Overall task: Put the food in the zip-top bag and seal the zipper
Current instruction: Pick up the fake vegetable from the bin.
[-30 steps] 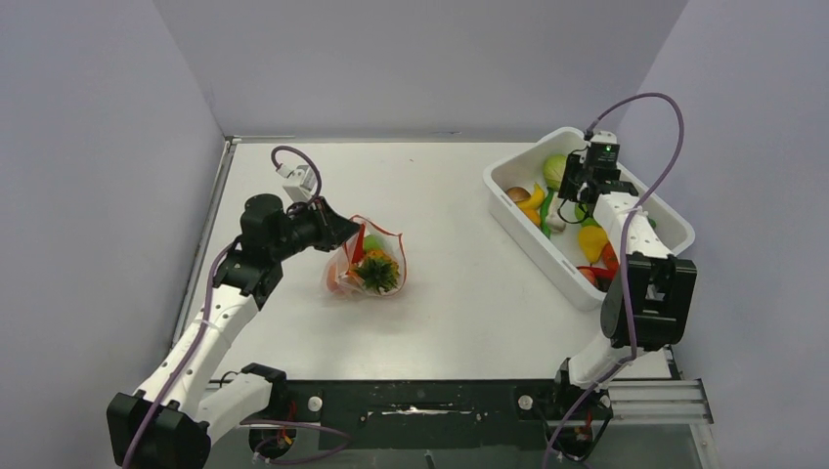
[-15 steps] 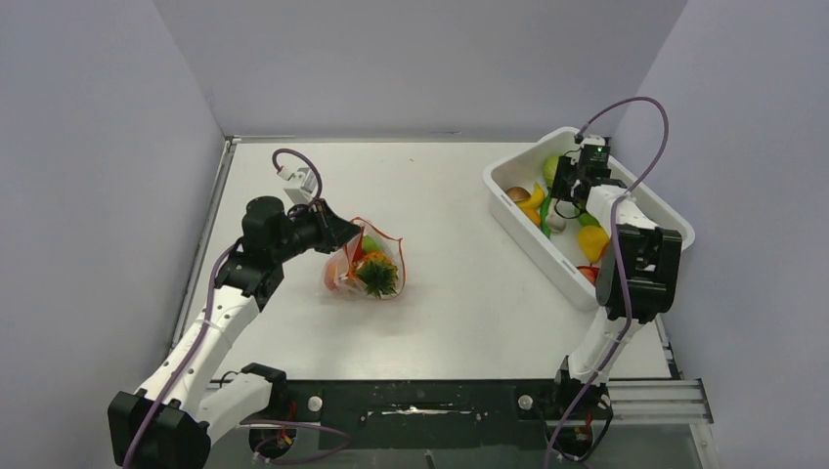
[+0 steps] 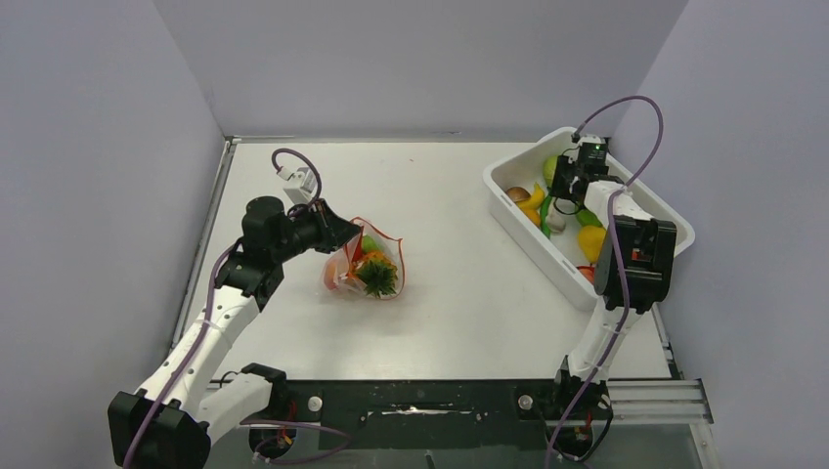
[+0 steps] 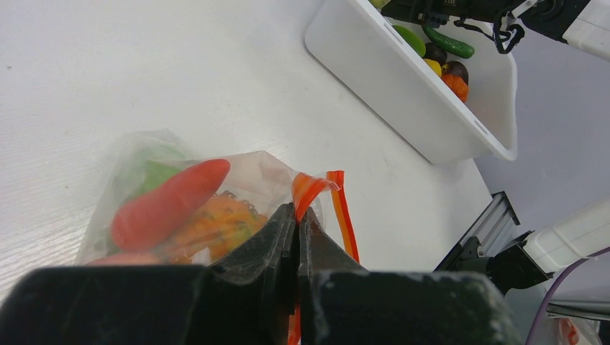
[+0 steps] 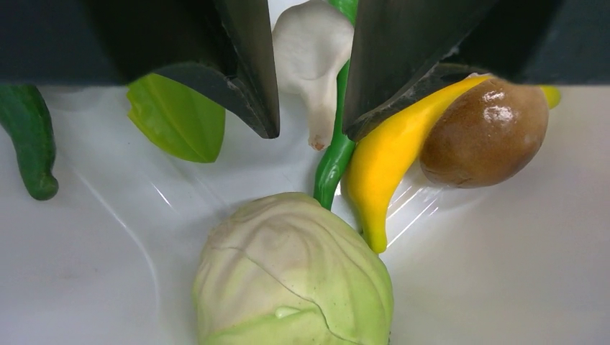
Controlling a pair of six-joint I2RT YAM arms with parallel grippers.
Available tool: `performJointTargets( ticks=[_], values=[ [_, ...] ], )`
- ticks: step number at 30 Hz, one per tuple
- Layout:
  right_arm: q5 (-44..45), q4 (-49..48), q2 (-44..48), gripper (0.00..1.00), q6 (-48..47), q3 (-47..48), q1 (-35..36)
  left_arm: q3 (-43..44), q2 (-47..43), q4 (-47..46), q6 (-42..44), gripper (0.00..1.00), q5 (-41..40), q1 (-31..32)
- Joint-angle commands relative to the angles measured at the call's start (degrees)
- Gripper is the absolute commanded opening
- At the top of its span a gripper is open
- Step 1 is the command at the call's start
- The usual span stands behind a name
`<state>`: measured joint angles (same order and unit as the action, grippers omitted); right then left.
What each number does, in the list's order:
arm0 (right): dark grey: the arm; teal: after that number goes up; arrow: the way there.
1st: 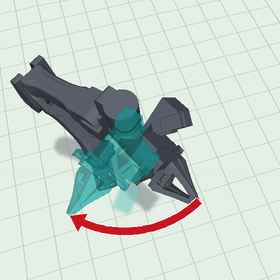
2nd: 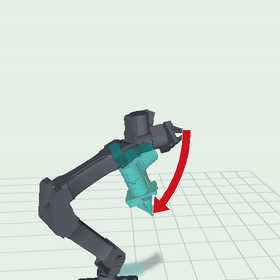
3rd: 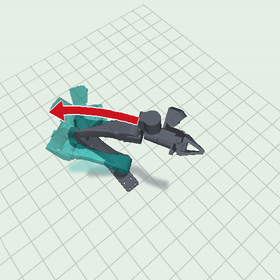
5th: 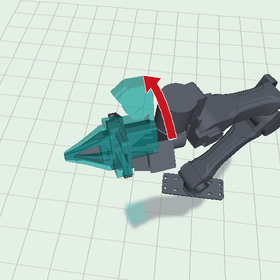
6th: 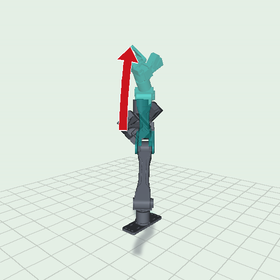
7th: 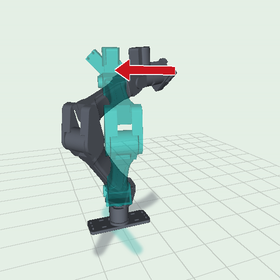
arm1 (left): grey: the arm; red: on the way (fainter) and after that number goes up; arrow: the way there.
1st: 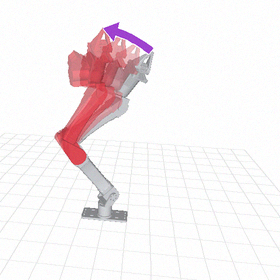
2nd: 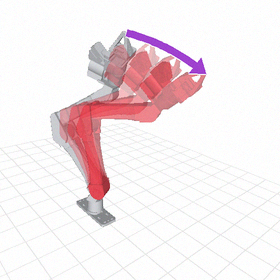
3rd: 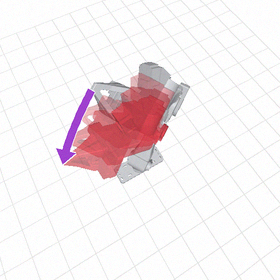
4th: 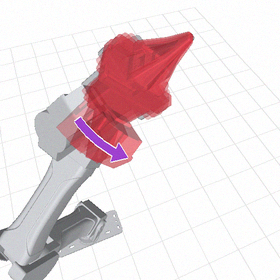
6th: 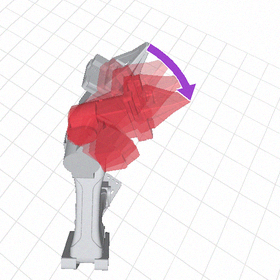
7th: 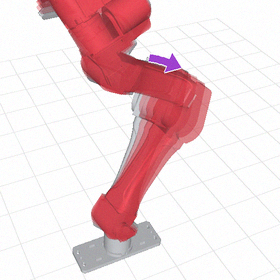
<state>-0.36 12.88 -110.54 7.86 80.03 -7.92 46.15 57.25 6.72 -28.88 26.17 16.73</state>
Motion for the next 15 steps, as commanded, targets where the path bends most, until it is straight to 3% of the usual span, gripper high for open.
performJointTargets(
  ticks=[1,7,15],
  values=[
    [-1.57,-2.35,-0.64,0.38,-0.29,2.78,-0.43,0.87,-1.15,-3.13,0.06,0.00,0.46,-0.01],
    [-1.31,-2.33,-1.88,0.32,-0.85,3.68,-0.47,0.77,-1.66,-2.68,0.14,0.00,0.46,-0.01],
    [-1.12,-0.96,-2.56,0.30,-0.76,4.52,-0.37,0.94,-2.05,-2.35,0.14,0.00,0.46,0.00]
  ],
)
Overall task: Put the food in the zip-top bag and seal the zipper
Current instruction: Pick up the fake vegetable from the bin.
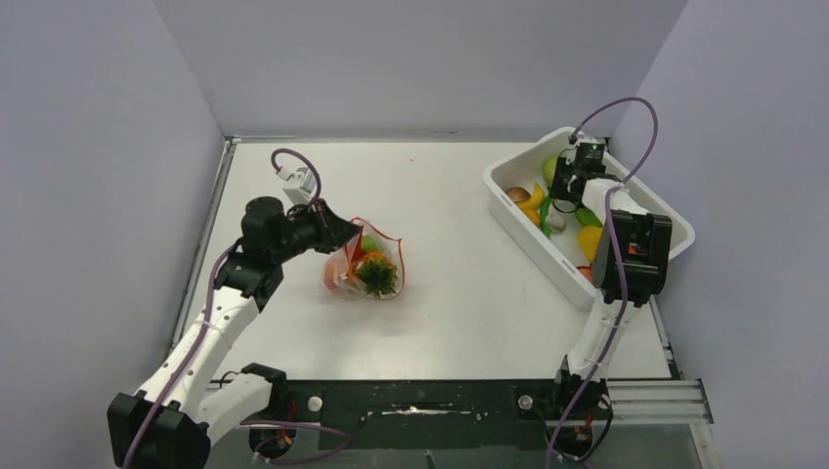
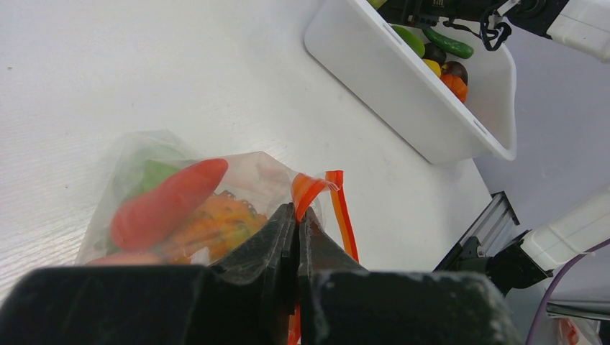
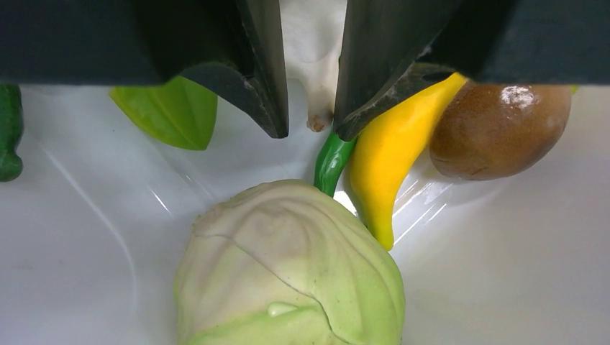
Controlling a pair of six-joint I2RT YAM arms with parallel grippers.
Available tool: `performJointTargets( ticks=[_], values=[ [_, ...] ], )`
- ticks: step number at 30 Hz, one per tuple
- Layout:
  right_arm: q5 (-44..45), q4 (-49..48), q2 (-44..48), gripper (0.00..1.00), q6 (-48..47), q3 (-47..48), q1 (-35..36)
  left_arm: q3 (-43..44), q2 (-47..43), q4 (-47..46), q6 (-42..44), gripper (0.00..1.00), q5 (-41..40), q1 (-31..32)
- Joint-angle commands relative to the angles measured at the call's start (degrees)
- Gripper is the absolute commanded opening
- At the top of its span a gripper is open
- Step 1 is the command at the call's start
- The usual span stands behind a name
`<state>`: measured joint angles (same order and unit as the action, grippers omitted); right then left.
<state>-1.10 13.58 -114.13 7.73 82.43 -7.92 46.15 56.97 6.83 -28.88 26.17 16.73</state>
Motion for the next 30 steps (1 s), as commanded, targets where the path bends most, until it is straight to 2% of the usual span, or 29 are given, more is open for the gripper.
performJointTargets(
  ticks=[1,8,13,30],
  values=[
    [-0.39,-1.59,0.97,0.29,-0.76,2.19,-0.47,1.00,-1.77,-2.32,0.14,0.00,0.46,0.02],
    [-0.01,-0.22,2.76,0.06,-1.41,1.83,-0.38,1.29,-2.30,-1.47,0.23,0.00,0.11,-0.03],
    [2.52,0.30,6.94,0.00,-1.87,-0.47,0.71,0.73,-2.62,-1.68,-0.30,0.00,-0.20,-0.02],
    [14.60,6.88,25.10,0.00,-2.98,-4.48,8.67,0.74,-1.93,-1.68,-3.24,0.00,0.46,0.02]
  ],
)
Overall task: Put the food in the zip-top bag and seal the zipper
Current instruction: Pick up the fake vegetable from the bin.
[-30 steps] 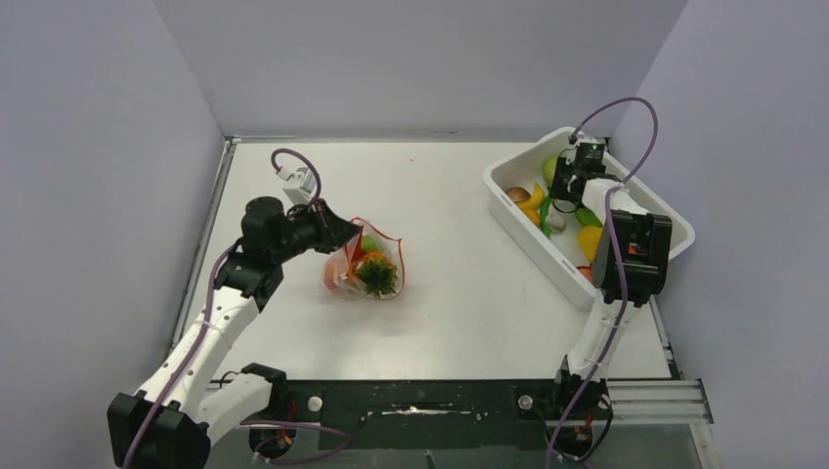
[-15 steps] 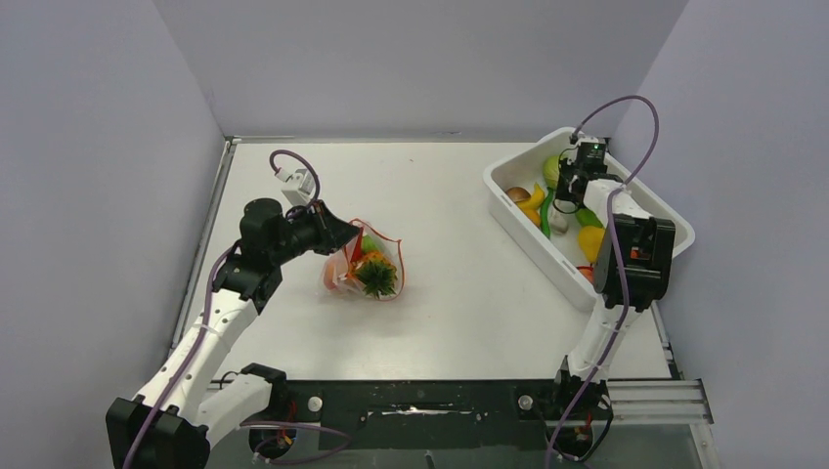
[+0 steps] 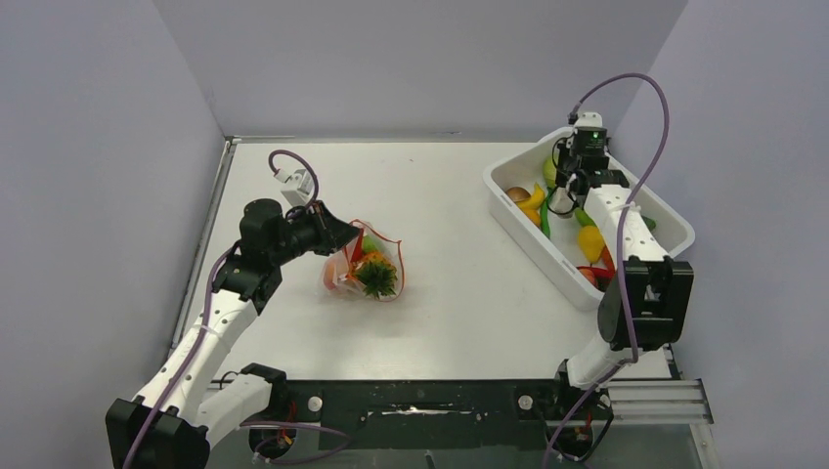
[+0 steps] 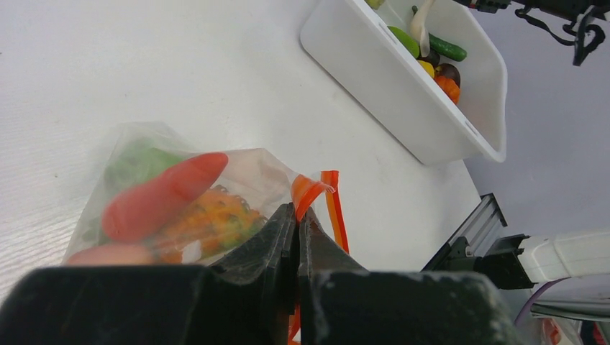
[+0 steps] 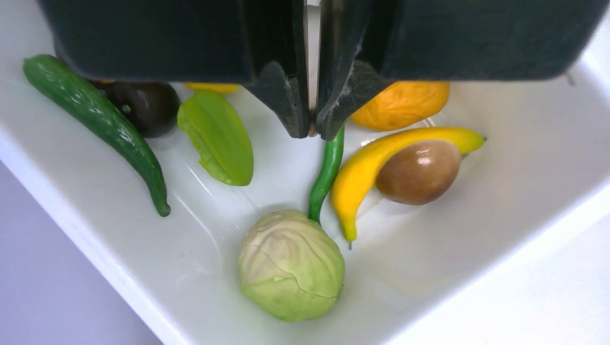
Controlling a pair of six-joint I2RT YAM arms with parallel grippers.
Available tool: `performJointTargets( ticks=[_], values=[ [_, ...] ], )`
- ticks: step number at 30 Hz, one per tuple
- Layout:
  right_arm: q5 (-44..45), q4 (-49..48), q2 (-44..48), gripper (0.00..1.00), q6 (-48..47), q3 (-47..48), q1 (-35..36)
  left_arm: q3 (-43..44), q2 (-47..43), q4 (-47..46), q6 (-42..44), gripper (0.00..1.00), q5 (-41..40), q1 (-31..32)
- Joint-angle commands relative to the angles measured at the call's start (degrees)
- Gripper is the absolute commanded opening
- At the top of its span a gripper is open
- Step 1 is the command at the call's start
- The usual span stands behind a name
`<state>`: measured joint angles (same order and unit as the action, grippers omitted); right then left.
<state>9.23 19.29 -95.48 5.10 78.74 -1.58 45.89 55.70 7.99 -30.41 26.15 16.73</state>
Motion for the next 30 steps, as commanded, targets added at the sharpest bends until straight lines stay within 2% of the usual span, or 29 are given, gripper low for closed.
performJointTargets(
  ticks=[1,7,12,20,23,27,30],
  values=[
    [4.66,1.53,7.93,0.00,-0.18,-1.00,3.16,1.03,-0.48,-2.88,-2.06,0.00,0.48,0.00],
    [5.74,2.89,16.43,0.00,0.81,-2.82,8.60,1.51,0.62,-3.94,-4.26,0.00,2.31,-0.06],
    [0.32,1.53,23.72,0.00,3.46,-5.58,13.23,1.99,1.11,-4.80,-5.93,0.00,2.63,-0.06],
    [-2.43,-5.12,27.84,0.00,6.56,-7.31,27.70,3.08,2.76,-8.20,-10.51,0.00,3.80,-0.11],
    [-6.43,-11.04,29.73,0.00,9.27,-9.99,31.84,3.30,3.16,-9.64,-12.93,0.00,3.90,-0.13],
    [-13.34,-24.07,32.01,0.00,13.38,-16.69,36.48,3.66,3.69,-10.81,-15.08,0.00,3.35,-0.17],
    [-18.03,-32.47,31.80,0.00,16.03,-20.51,37.76,3.64,4.11,-11.75,-16.77,0.00,3.52,-0.15]
  ],
)
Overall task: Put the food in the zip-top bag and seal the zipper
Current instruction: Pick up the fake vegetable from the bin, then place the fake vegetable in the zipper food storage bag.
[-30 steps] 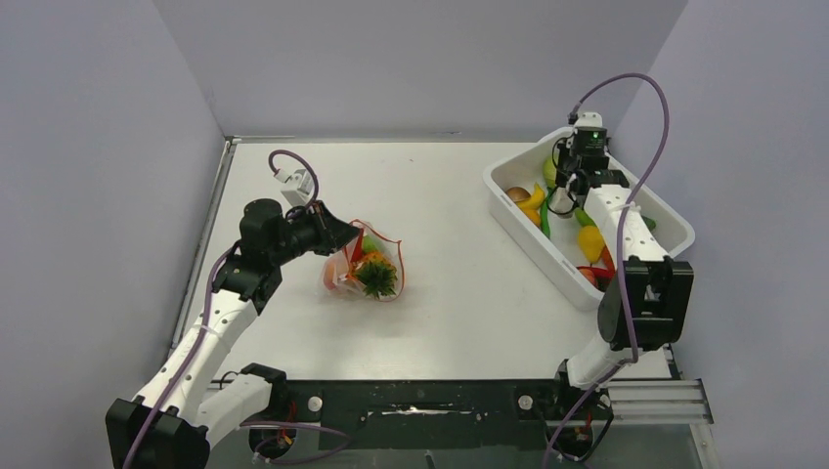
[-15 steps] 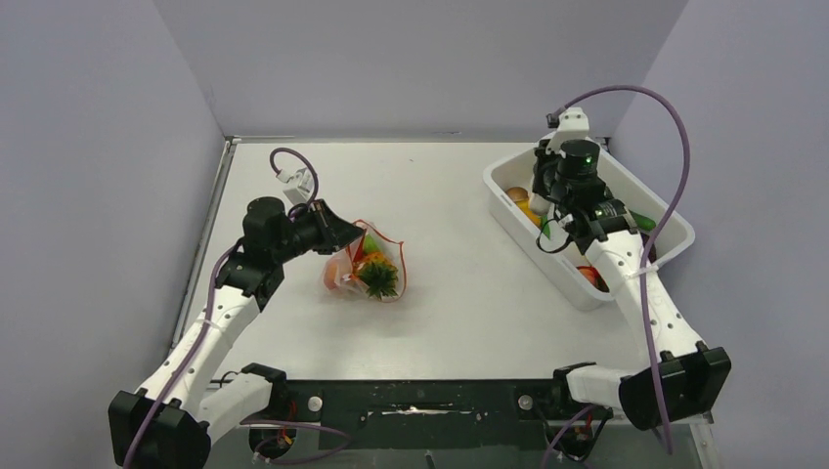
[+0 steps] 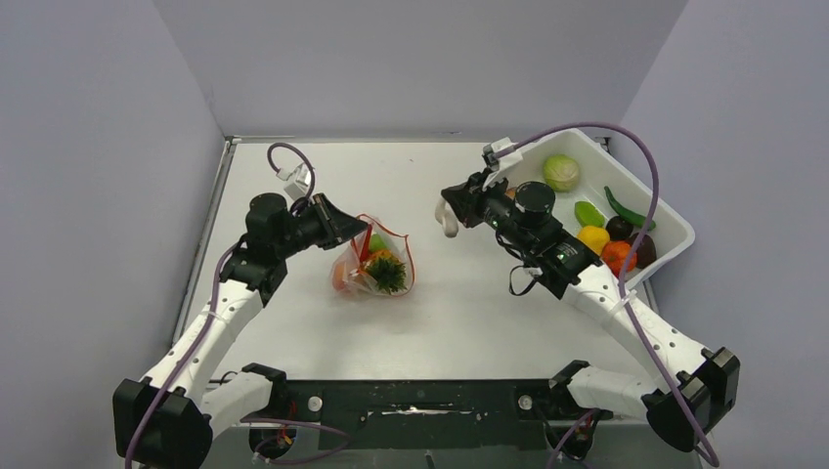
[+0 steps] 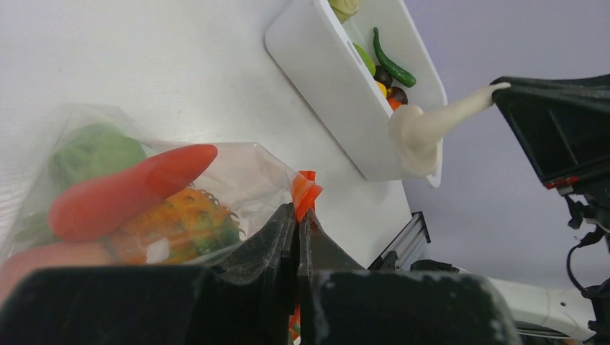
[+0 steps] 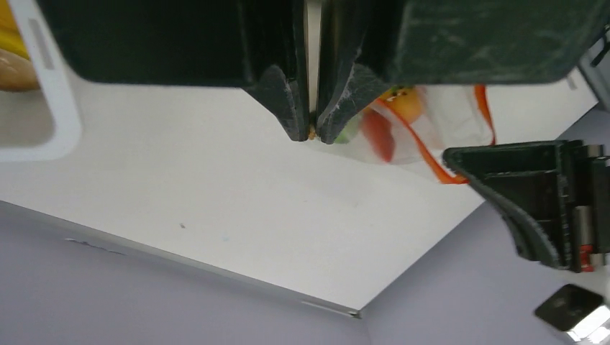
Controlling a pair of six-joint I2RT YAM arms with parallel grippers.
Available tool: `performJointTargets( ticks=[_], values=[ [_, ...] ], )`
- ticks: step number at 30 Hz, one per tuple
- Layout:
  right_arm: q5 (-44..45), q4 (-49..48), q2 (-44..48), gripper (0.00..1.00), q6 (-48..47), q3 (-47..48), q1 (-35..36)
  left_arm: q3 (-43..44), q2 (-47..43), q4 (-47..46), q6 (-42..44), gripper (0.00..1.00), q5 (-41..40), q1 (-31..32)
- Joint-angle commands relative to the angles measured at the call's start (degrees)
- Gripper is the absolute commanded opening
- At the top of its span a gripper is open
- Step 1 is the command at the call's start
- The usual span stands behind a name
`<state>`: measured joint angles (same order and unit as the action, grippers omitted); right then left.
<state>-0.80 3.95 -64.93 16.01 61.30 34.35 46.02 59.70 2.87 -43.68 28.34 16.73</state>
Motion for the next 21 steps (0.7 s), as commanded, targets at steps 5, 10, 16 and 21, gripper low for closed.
performJointTargets(
  ticks=[5,10,16,21],
  values=[
    [-6.51,-27.40,-1.54,0.00,6.71,-6.45,4.32,2.13,0.41,-8.72,-5.45,0.00,0.96,-0.23],
    [-7.66,-35.93,-3.38,0.00,10.83,-8.86,6.49,0.90,0.21,-9.02,-6.14,0.00,0.60,-0.25],
    [-7.67,-47.42,-4.27,0.00,11.41,-14.56,9.03,1.11,0.28,-7.97,-5.33,0.00,0.41,-0.25],
    [-8.96,-50.40,-6.98,0.00,12.16,-14.22,11.07,0.67,0.88,-7.97,-5.36,0.00,0.74,-0.31]
  ],
)
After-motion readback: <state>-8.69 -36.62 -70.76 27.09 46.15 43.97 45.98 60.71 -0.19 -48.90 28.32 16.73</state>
